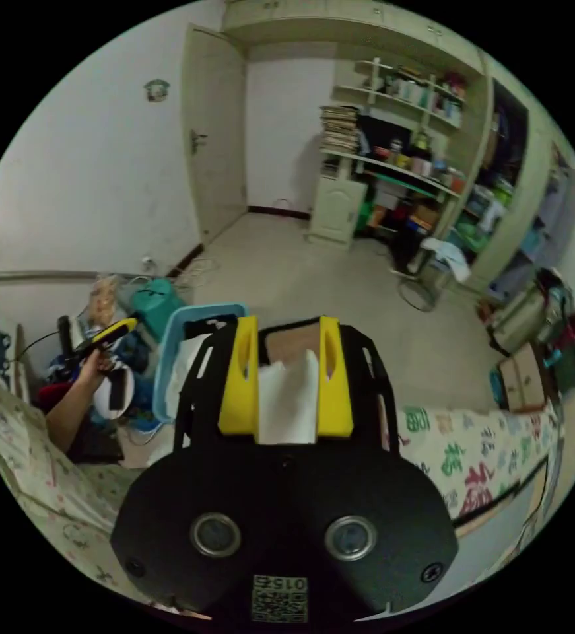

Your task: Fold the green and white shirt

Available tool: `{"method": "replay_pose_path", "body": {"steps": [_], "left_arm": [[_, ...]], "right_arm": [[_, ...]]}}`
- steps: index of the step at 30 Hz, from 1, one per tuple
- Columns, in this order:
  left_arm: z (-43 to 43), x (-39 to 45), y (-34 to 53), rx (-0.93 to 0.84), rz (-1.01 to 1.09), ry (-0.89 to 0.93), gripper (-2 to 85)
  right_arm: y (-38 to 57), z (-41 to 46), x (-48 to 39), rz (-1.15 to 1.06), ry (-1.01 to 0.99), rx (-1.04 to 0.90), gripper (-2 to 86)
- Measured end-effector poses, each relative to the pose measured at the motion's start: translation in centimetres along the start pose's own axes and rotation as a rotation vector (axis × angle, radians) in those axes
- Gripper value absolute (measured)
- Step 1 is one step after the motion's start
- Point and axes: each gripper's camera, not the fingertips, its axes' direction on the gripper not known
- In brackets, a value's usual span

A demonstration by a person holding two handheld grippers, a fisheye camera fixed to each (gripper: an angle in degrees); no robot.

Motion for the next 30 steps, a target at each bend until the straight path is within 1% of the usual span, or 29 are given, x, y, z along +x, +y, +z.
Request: {"method": "replay_pose_path", "body": {"steps": [1,3,5,6,8,9,10,11,13,15,18,22,23,25,27,28,30], "left_arm": [[0.8,0.7,0.4,-0.003,0.007,0.023,7.0],[4.4,3.9,1.4,-0.024,0.048,0.119,7.0],[7.3,6.5,1.6,-0.045,0.085,0.195,7.1],[8.9,8.3,1.5,-0.054,0.102,0.253,7.1],[11.0,11.0,1.0,-0.066,0.132,0.338,7.1],[12.2,12.7,0.7,-0.084,0.154,0.378,7.2],[12.9,13.6,0.5,-0.102,0.162,0.389,7.2],[14.4,15.2,0.1,-0.157,0.182,0.408,7.4],[16.1,17.5,-0.5,-0.205,0.215,0.464,7.7],[17.6,20.4,-0.7,-0.188,0.251,0.543,7.9],[20.1,24.2,-0.7,-0.158,0.290,0.597,8.2],[25.4,29.9,-1.2,-0.160,0.350,0.629,8.9],[27.5,32.4,-1.7,-0.175,0.402,0.638,9.3],[31.1,35.9,-2.6,-0.204,0.450,0.605,10.2],[36.7,39.7,-3.3,-0.273,0.490,0.563,10.2],[38.3,40.5,-3.3,-0.303,0.497,0.553,9.2],[44.0,43.3,-2.2,-0.430,0.552,0.533,5.6]], "right_arm": [[0.1,0.5,1.1,0.052,0.051,-0.012,13.8],[-1.0,2.8,2.6,0.085,0.030,-0.108,13.3],[-3.9,5.9,4.6,0.132,-0.014,-0.255,9.5],[-4.8,5.6,5.1,0.153,-0.017,-0.244,8.6],[-8.2,1.3,6.6,0.202,-0.049,-0.138,4.1],[-8.9,-0.1,7.0,0.204,-0.054,-0.106,3.5],[-10.1,-2.9,7.7,0.198,-0.066,-0.041,2.2],[-11.2,-5.8,8.5,0.197,-0.072,0.017,1.7],[-12.4,-9.6,10.3,0.222,-0.079,0.068,1.0],[-13.6,-13.0,12.4,0.267,-0.086,0.092,0.7],[-15.6,-17.8,16.3,0.362,-0.102,0.112,0.4],[-19.3,-23.4,22.2,0.551,-0.141,0.158,0.1],[-20.8,-24.9,23.6,0.596,-0.143,0.175,0.0],[-23.6,-27.3,25.5,0.643,-0.124,0.204,0.0],[-27.0,-29.8,27.1,0.671,-0.074,0.232,-0.1],[-29.6,-31.5,28.2,0.680,-0.034,0.249,-0.1],[-33.7,-34.1,30.2,0.702,0.009,0.276,-0.1]]}}
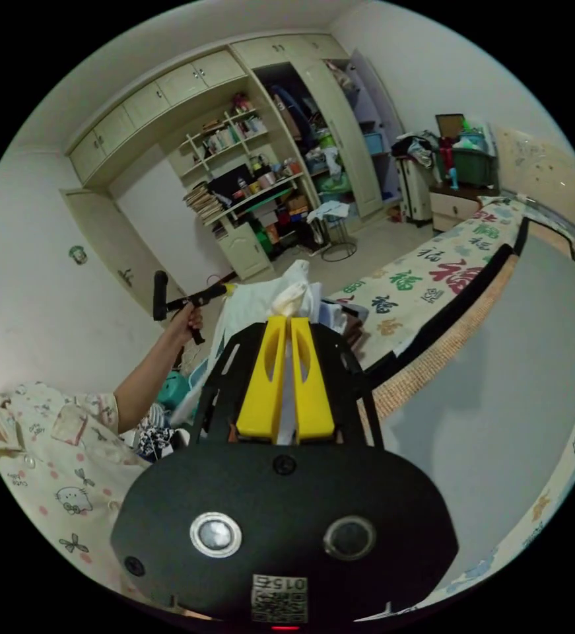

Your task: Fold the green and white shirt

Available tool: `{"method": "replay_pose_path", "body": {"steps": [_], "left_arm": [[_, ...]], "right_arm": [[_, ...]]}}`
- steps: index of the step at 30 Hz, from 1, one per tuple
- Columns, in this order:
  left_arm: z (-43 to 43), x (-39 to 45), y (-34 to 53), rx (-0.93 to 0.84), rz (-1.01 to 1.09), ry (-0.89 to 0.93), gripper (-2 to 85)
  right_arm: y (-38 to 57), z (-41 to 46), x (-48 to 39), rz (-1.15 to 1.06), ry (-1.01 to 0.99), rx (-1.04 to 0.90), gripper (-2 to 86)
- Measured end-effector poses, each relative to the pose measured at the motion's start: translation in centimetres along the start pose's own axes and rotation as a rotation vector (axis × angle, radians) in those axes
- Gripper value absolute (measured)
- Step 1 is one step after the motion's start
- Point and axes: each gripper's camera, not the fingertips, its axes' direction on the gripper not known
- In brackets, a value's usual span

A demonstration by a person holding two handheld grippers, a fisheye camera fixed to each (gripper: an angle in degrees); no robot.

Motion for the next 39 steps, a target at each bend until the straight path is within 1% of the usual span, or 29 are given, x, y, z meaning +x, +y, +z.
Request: {"method": "replay_pose_path", "body": {"steps": [2,3,5,7,11,14,18,20,24,26,30,32,35,38,39], "left_arm": [[3.2,0.1,-0.5,-0.076,0.018,-0.003,3.0],[4.0,0.6,-0.5,-0.078,0.038,-0.023,1.6],[4.3,1.4,-0.5,-0.061,0.066,-0.049,0.2],[4.3,2.0,-0.6,-0.040,0.089,-0.080,-0.2],[2.7,3.3,-0.5,0.058,0.114,-0.069,-0.5],[-0.7,6.0,-0.3,0.179,0.163,-0.029,-0.5],[-6.8,11.1,-1.0,0.361,0.273,0.122,-0.6],[-9.0,13.5,-1.3,0.425,0.322,0.204,-0.6],[-11.5,19.7,-1.6,0.530,0.450,0.361,-0.6],[-11.3,22.2,-1.6,0.552,0.478,0.441,-0.5],[-9.7,27.8,-1.4,0.584,0.527,0.620,-0.5],[-8.8,30.3,-1.1,0.589,0.548,0.680,-0.5],[-6.9,34.3,-0.9,0.580,0.577,0.777,-0.5],[-3.9,38.1,-1.4,0.520,0.570,0.905,-0.5],[-2.2,40.1,-1.6,0.490,0.578,0.889,-0.5]], "right_arm": [[-6.7,-1.9,-1.3,0.047,-0.002,0.046,-0.1],[-8.3,-2.5,-1.5,0.060,-0.003,0.061,-0.1],[-14.6,-5.1,-2.5,0.104,0.011,0.119,-0.1],[-19.1,-7.0,-3.2,0.127,0.012,0.150,-0.2],[-29.7,-10.9,-5.5,0.171,0.000,0.227,-0.2],[-37.0,-14.6,-8.3,0.159,0.022,0.287,-0.3],[-44.5,-20.8,-12.3,0.127,0.007,0.402,-0.3],[-48.8,-25.7,-15.6,0.084,0.026,0.484,-0.2],[-54.3,-32.2,-21.2,0.013,0.080,0.596,-0.2],[-58.0,-35.4,-24.8,0.005,0.155,0.643,-0.2],[-63.4,-38.8,-30.0,0.004,0.305,0.683,-0.2],[-66.9,-40.6,-32.6,0.013,0.373,0.713,-0.1],[-71.2,-42.4,-34.1,0.072,0.407,0.748,-0.1],[-75.5,-43.3,-32.9,0.177,0.376,0.759,-0.1],[-76.3,-43.3,-32.4,0.198,0.370,0.761,0.0]]}}
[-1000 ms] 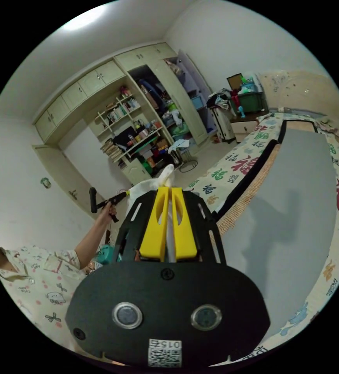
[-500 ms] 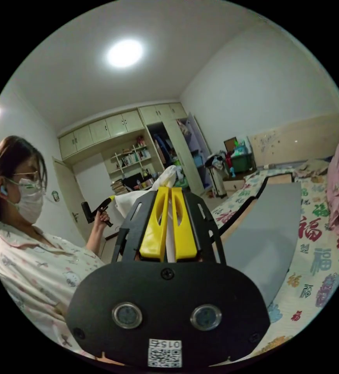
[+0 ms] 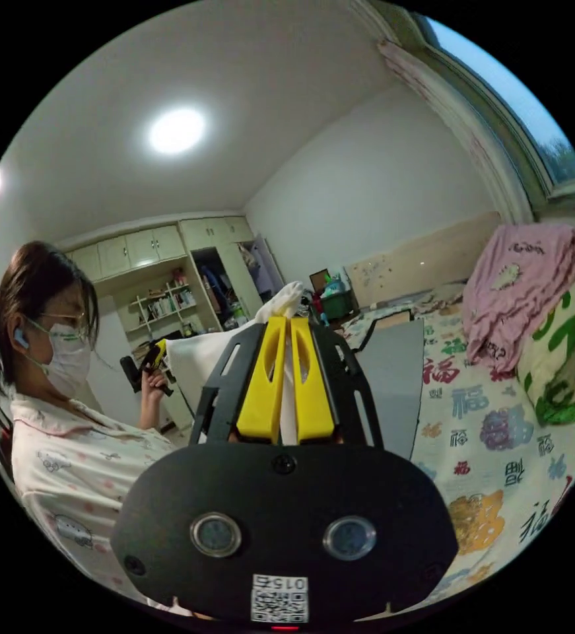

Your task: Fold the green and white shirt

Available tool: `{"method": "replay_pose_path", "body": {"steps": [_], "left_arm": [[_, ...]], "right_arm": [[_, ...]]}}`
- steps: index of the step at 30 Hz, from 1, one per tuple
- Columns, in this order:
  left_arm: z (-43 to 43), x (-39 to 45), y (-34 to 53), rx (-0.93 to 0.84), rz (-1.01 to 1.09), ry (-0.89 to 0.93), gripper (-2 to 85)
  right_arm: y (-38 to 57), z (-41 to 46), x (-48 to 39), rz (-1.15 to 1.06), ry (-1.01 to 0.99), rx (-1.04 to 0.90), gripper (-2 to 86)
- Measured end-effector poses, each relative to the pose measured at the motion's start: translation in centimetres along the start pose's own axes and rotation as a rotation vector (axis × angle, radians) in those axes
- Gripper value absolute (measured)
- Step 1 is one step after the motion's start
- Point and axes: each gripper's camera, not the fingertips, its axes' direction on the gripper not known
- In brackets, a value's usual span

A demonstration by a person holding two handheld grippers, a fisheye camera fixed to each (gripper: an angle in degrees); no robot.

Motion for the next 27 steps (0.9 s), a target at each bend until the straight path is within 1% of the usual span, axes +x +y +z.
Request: {"method": "replay_pose_path", "body": {"steps": [1,2,3,4,5,6,7,8,9,10,11,12,13,14,15,16,17,18,19,21,23,25,26,27], "left_arm": [[1.4,-0.1,0.3,-0.024,0.001,-0.018,-0.5],[4.7,-0.7,1.4,-0.071,-0.018,-0.042,-0.5],[8.3,-2.1,3.2,-0.121,-0.078,-0.030,-0.5],[10.1,-3.0,4.3,-0.146,-0.121,-0.014,-0.5],[14.0,-4.9,7.1,-0.197,-0.210,0.011,-0.5],[18.2,-6.4,10.4,-0.276,-0.272,-0.017,-0.5],[20.4,-7.0,12.2,-0.324,-0.296,-0.048,-0.5],[25.0,-8.0,16.4,-0.415,-0.327,-0.114,-0.6],[28.9,-8.7,20.8,-0.459,-0.364,-0.210,-0.5],[30.6,-8.9,23.0,-0.468,-0.384,-0.266,-0.4],[33.8,-9.1,26.7,-0.522,-0.387,-0.347,-0.1],[36.3,-9.1,29.3,-0.594,-0.419,-0.400,0.3],[37.3,-8.8,30.2,-0.619,-0.441,-0.408,0.6],[38.7,-7.7,30.9,-0.633,-0.466,-0.374,1.1],[40.0,-5.9,30.8,-0.637,-0.430,-0.310,1.6],[40.6,-4.9,30.7,-0.651,-0.405,-0.286,1.8],[42.2,-2.8,30.4,-0.706,-0.355,-0.248,2.3],[43.9,-0.6,30.4,-0.776,-0.306,-0.200,3.0],[44.9,0.5,30.5,-0.811,-0.286,-0.174,3.4],[49.0,5.3,31.7,-0.953,-0.213,-0.056,4.8],[52.2,9.2,33.1,-1.033,-0.167,0.002,5.3],[55.4,13.1,34.8,-1.081,-0.142,0.048,5.5],[57.7,15.5,36.1,-1.109,-0.143,0.085,5.7],[60.1,17.7,37.5,-1.143,-0.144,0.119,5.8]], "right_arm": [[-1.1,1.8,0.6,0.044,0.001,-0.017,0.0],[-2.1,4.0,1.4,0.081,0.016,-0.055,0.1],[-2.6,5.4,1.9,0.105,0.038,-0.083,0.2],[-3.3,8.1,3.2,0.155,0.095,-0.136,0.5],[-3.6,11.0,4.8,0.200,0.153,-0.191,0.8],[-3.6,12.6,5.9,0.229,0.179,-0.216,0.9],[-3.4,15.7,8.3,0.293,0.214,-0.249,1.5],[-3.0,18.9,10.9,0.346,0.242,-0.273,2.5],[-2.7,20.4,12.2,0.373,0.263,-0.288,3.1],[-2.2,23.3,14.8,0.443,0.326,-0.326,4.5],[-1.8,25.2,16.7,0.543,0.378,-0.366,6.0],[-1.8,25.8,17.1,0.572,0.369,-0.368,6.5],[-2.1,26.2,16.6,0.545,0.307,-0.338,7.4],[-2.4,26.4,15.5,0.465,0.289,-0.324,8.6],[-2.4,26.5,15.0,0.431,0.307,-0.332,9.2],[-2.1,26.8,14.6,0.391,0.377,-0.375,9.8],[-1.3,26.9,15.0,0.381,0.464,-0.438,10.4],[-0.7,27.0,15.5,0.395,0.508,-0.470,10.6],[0.8,26.8,16.9,0.447,0.570,-0.539,11.1],[3.6,26.4,19.3,0.538,0.597,-0.624,12.0],[7.6,25.8,21.9,0.659,0.626,-0.713,12.9],[10.4,25.7,23.1,0.733,0.619,-0.775,13.1],[11.9,25.8,23.5,0.758,0.592,-0.784,12.9],[12.1,25.6,23.4,0.750,0.592,-0.755,12.6]]}}
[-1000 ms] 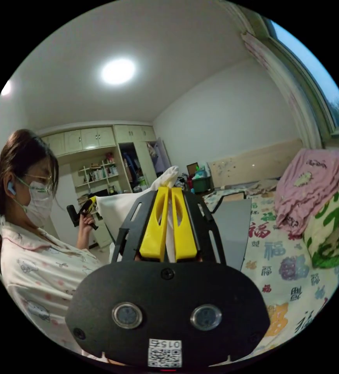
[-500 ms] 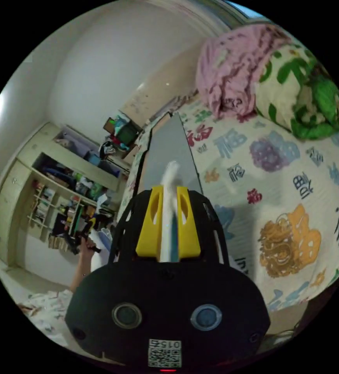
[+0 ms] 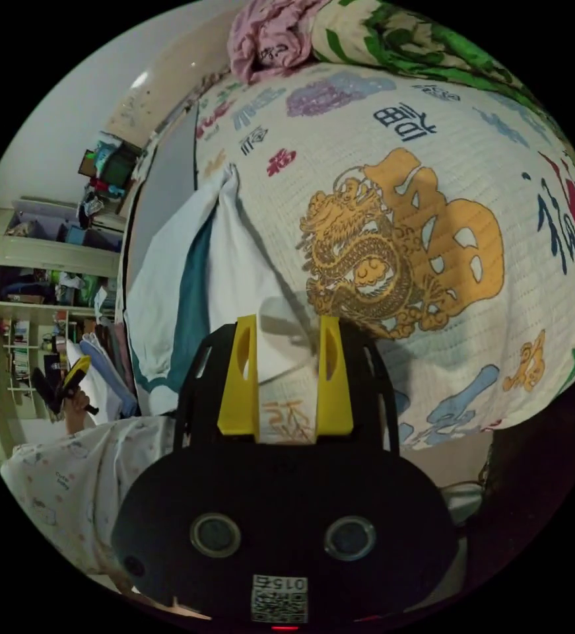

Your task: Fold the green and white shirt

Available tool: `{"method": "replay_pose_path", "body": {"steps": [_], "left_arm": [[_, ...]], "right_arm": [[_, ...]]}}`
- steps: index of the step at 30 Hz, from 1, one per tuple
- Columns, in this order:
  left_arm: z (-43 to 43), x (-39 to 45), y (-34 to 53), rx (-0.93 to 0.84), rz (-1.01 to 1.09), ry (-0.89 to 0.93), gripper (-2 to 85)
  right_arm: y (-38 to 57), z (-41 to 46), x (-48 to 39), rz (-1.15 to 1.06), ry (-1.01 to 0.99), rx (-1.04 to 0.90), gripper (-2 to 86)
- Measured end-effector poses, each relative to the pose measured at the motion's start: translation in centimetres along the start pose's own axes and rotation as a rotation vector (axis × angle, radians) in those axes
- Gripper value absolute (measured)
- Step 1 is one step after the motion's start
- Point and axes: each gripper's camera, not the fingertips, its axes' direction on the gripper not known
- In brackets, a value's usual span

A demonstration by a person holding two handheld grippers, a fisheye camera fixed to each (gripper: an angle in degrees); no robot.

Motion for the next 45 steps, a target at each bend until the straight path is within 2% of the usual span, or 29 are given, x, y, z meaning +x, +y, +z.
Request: {"method": "replay_pose_path", "body": {"steps": [3,4,6,9,12,14,16,18,20,23,26,30,35,38,42,45], "left_arm": [[5.7,4.6,-3.8,-0.095,0.038,0.031,5.9],[6.6,5.6,-4.5,-0.110,0.053,0.032,6.0],[9.6,9.6,-7.3,-0.165,0.125,0.009,6.4],[12.7,14.3,-10.4,-0.246,0.210,-0.026,6.9],[15.9,18.4,-12.7,-0.353,0.285,-0.119,7.1],[17.6,20.8,-13.9,-0.396,0.331,-0.127,7.3],[18.8,23.2,-15.0,-0.411,0.370,-0.116,7.6],[20.3,26.1,-16.5,-0.422,0.418,-0.108,8.2],[21.6,28.0,-17.4,-0.442,0.442,-0.077,8.5],[24.0,30.2,-18.3,-0.501,0.467,-0.040,9.1],[25.4,31.7,-19.0,-0.526,0.464,-0.021,9.3],[25.2,33.7,-19.7,-0.535,0.456,0.020,10.6],[24.3,36.3,-19.0,-0.537,0.514,0.001,10.7],[23.4,37.6,-18.0,-0.524,0.563,-0.031,9.9],[21.9,37.8,-16.6,-0.512,0.575,-0.033,6.9],[20.4,36.7,-16.1,-0.540,0.536,0.022,2.4]], "right_arm": [[0.7,0.1,0.9,0.028,-0.004,0.003,6.7],[0.8,0.5,1.1,0.016,0.005,-0.073,2.0],[1.7,0.6,0.8,-0.053,0.075,-0.134,1.1],[3.8,-0.5,1.1,-0.057,0.208,-0.140,1.0],[6.3,-0.7,-1.0,-0.169,0.434,-0.132,3.4],[8.2,0.4,-2.7,-0.283,0.618,-0.159,7.4],[10.1,1.0,-4.5,-0.436,0.673,-0.142,8.6],[12.6,1.8,-6.8,-0.670,0.601,-0.130,9.0],[15.7,4.1,-9.0,-0.958,0.449,-0.248,9.8],[18.1,7.5,-8.9,-1.127,0.387,-0.415,10.4],[19.5,8.8,-7.6,-1.176,0.351,-0.501,10.2],[21.2,9.3,-5.9,-1.239,0.436,-0.525,6.7],[23.2,9.0,-4.4,-1.305,0.439,-0.608,6.9],[24.7,9.0,-4.1,-1.374,0.516,-0.596,5.3],[24.4,8.6,-3.9,-1.343,0.507,-0.625,1.5],[22.5,7.7,-4.2,-1.259,0.413,-0.710,0.1]]}}
